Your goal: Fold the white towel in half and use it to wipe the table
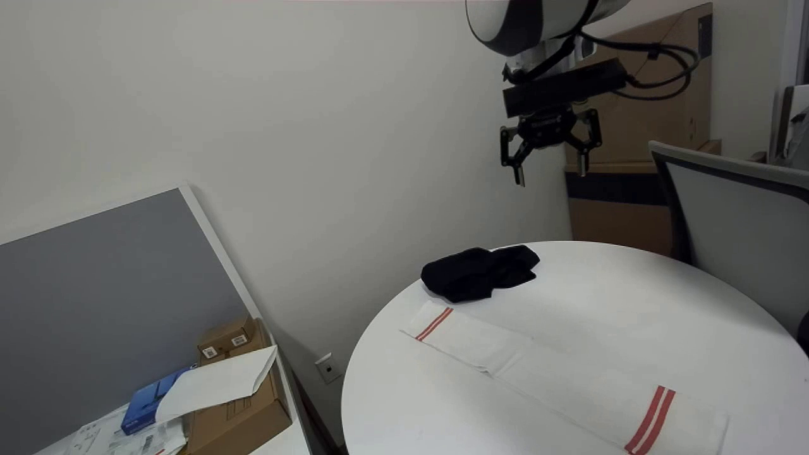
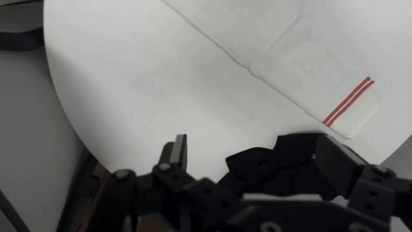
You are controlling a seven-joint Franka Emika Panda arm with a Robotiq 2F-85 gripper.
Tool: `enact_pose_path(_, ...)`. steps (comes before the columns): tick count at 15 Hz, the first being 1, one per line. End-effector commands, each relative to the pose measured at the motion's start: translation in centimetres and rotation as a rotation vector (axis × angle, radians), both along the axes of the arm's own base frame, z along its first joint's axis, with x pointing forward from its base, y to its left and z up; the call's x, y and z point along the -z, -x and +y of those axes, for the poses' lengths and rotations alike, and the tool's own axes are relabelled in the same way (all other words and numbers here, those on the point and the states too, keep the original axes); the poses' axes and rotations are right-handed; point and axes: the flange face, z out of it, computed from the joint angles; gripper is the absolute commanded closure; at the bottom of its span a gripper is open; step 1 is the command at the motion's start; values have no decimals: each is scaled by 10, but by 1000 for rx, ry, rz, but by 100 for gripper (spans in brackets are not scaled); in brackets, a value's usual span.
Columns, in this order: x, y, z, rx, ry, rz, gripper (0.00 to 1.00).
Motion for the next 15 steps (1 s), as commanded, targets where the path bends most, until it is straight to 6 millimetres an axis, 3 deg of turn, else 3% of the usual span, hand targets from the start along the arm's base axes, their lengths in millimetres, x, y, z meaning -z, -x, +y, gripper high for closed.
enact_pose_path(1, 4, -4, 36, 31, -46, -14, 0)
enact_pose_path(4, 16, -7, 48, 146, 15, -64, 0)
enact_pose_path(8, 32, -12, 38, 350, 99, -83, 0)
enact_pose_path(15, 68, -18, 30, 450, -97, 18, 0)
